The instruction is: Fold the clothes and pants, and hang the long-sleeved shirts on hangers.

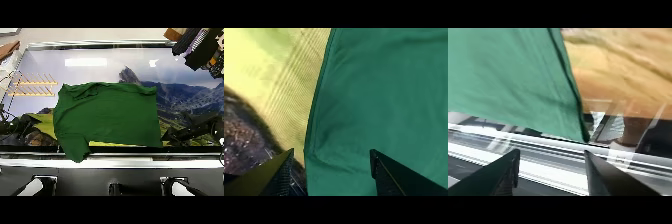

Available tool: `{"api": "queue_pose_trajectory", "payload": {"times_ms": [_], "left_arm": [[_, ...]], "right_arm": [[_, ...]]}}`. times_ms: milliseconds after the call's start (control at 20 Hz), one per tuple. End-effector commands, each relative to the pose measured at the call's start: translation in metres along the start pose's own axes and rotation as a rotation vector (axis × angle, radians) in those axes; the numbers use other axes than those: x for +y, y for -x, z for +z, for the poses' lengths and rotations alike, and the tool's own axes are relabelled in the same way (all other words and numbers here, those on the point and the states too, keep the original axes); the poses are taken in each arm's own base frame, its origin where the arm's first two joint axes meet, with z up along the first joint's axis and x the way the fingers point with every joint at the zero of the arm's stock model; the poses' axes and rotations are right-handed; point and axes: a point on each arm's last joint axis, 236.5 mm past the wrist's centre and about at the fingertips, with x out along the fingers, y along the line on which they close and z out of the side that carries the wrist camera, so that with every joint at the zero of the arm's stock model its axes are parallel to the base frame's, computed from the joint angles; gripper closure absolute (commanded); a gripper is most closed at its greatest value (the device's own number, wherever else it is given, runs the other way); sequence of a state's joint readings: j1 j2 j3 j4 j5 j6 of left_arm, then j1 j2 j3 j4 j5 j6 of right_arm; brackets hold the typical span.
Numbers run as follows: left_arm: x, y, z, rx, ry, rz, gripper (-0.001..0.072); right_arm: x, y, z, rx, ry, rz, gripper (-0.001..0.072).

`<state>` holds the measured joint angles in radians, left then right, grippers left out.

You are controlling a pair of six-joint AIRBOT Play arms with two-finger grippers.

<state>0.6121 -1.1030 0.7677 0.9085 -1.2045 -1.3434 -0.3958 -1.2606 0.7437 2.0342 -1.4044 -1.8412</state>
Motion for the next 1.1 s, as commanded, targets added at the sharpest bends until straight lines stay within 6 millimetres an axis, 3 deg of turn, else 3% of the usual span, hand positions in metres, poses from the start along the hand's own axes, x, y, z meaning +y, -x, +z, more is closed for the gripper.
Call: {"api": "queue_pose_trajectory", "payload": {"times_ms": [0, 450, 650, 700, 1050], "left_arm": [[0.002, -0.002, -0.007, 0.006, 0.007, 0.000, 0.0166], [0.004, -0.003, -0.007, 0.010, -0.002, 0.001, 0.0166], [0.005, -0.004, -0.010, 0.018, -0.035, 0.000, 0.0166], [0.006, -0.006, -0.015, 0.032, -0.044, -0.001, 0.0166], [0.023, -0.034, -0.063, 0.151, -0.025, -0.004, 0.0167]], "right_arm": [[-0.007, -0.017, -0.009, 0.008, -0.017, -0.002, 0.0237], [-0.011, -0.042, -0.004, -0.051, -0.046, 0.020, 0.0249], [-0.015, -0.043, 0.010, -0.116, -0.056, 0.008, 0.0635], [-0.015, -0.043, 0.012, -0.124, -0.057, 0.009, 0.0684], [-0.003, -0.029, 0.007, -0.149, -0.033, 0.022, 0.0684]]}}
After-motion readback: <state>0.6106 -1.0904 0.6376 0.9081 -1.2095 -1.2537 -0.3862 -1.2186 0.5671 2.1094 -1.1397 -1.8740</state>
